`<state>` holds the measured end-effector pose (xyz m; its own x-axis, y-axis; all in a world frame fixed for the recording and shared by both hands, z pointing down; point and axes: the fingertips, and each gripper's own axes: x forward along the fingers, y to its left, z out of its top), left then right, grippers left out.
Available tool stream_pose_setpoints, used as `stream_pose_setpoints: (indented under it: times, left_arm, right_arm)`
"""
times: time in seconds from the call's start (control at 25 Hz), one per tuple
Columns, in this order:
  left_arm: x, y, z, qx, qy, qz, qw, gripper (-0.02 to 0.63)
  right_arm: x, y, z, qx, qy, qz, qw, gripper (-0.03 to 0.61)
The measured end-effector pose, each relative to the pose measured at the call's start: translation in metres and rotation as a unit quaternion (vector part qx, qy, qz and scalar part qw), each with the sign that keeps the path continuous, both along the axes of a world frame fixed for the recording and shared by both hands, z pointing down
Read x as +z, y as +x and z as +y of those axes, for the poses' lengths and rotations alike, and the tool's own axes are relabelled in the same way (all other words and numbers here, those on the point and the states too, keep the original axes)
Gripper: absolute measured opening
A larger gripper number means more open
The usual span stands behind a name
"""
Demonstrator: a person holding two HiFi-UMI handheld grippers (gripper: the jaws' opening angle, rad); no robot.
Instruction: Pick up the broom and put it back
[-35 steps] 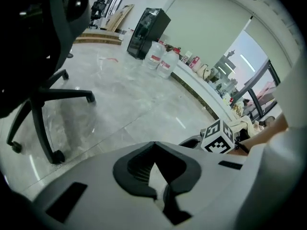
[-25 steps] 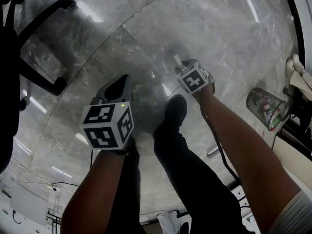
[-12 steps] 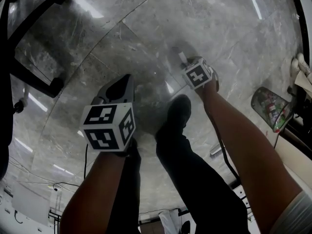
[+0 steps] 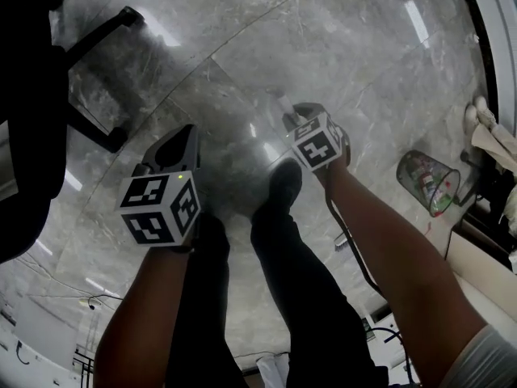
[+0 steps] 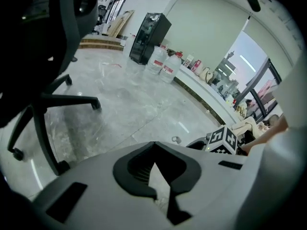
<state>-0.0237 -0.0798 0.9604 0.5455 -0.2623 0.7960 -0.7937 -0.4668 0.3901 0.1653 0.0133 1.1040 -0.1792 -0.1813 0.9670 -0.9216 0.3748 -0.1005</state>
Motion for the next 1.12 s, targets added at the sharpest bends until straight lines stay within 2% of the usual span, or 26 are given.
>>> stream_pose_setpoints:
  times: [0.28, 0.48, 0.72, 0.92, 1.12]
  left_arm:
    - [-0.163, -0.027, -0.011, -0.032, 0.037, 0.006, 0.9988, 0.005]
    - [-0.279, -0.053, -0.029, -0.056, 0.08, 0.013, 0.9951, 0.005]
    - [-0.402, -0.108, -0.019, -0.093, 0.113, 0.011, 0.9891, 0.005]
    - [-0.482, -0.153, -0.016, -0.129, 0.129, 0.017, 0.983, 0.005]
    - [-0.541, -0.188, -0.011, -0.16, 0.14, 0.018, 0.977, 0.005]
  right_arm:
    - [-0.218, -0.073, -0.061, -0.035, 0.112, -0.052, 0.992, 0.091]
    - [-0.362, -0.118, -0.094, -0.083, 0.19, -0.079, 0.975, 0.089]
    - [-0.51, -0.172, -0.091, -0.123, 0.25, -0.124, 0.952, 0.084]
    - [-0.606, -0.232, -0.099, -0.168, 0.281, -0.15, 0.933, 0.084]
    - [-0.654, -0.298, -0.093, -0.211, 0.283, -0.161, 0.922, 0.084]
